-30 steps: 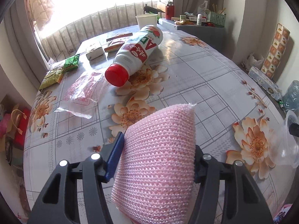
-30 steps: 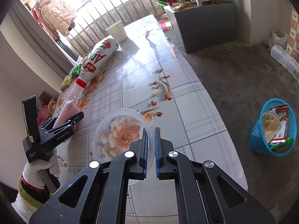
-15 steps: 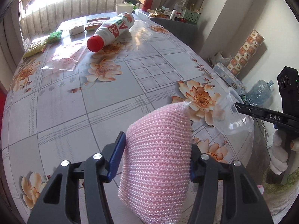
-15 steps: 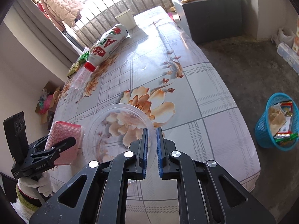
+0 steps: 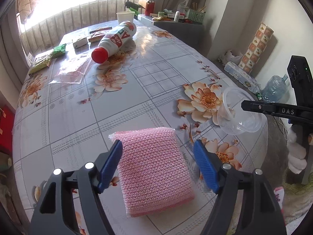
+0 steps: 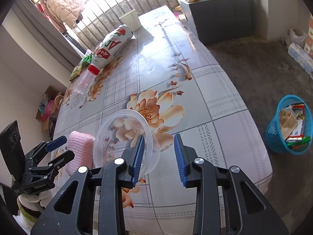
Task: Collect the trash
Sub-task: 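Lift the pink sponge with the left tool while the right tool holds the bowl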
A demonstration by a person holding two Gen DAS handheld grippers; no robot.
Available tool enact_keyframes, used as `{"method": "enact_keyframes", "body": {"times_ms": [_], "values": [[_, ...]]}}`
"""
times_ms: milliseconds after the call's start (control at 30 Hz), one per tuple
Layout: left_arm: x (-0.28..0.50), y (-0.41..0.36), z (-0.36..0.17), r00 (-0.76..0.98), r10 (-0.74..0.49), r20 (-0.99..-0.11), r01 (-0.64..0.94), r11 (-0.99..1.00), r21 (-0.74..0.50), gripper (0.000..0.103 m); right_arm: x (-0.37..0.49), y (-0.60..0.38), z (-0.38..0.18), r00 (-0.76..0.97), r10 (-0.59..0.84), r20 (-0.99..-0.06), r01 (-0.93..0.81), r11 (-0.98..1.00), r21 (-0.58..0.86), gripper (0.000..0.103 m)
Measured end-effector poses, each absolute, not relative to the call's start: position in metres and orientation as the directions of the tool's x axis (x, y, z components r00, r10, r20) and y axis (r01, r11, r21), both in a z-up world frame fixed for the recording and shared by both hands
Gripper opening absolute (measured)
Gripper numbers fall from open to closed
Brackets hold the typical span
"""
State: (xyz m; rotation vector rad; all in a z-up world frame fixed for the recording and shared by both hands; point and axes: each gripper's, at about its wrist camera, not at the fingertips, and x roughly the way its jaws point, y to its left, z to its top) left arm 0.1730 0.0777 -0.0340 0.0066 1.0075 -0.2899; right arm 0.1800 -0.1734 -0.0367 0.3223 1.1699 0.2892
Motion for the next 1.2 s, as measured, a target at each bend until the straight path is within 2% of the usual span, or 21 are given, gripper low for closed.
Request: {"method": "enact_keyframes", "body": {"times_ms": [267,533,633,800,1200], "values": [[0.166,0.074,-0.044,0.483,-0.177,-0.858,0.173,0.979,-0.105,0.085,0.173,-0.172,-0.033,0.362,0.388,-0.848,-0.054,0.916,0.397,0.035],[0.165,0.065,-0.058,0.485,-0.095,-0.869,0.176,0.984,-0.01,0.085,0.173,-0.168,-0.036,0.366,0.358,-0.859,-0.039,0.928,0.37,0.035],[0.162,0.063,-0.058,0.489,-0.088,-0.868,0.196,0.981,0.011,0.085,0.174,-0.168,-0.037,0.368,0.351,-0.861,-0.032,0.93,0.366,0.027],[0.159,0.061,-0.056,0.497,-0.082,-0.864,0.211,0.977,0.029,0.081,0.176,-0.168,-0.039,0.366,0.343,-0.865,-0.02,0.932,0.361,0.008],[0.158,0.063,-0.04,0.511,-0.148,-0.847,0.221,0.975,-0.037,0.079,0.17,-0.187,-0.025,0.428,0.373,-0.823,-0.001,0.911,0.412,0.005]]}}
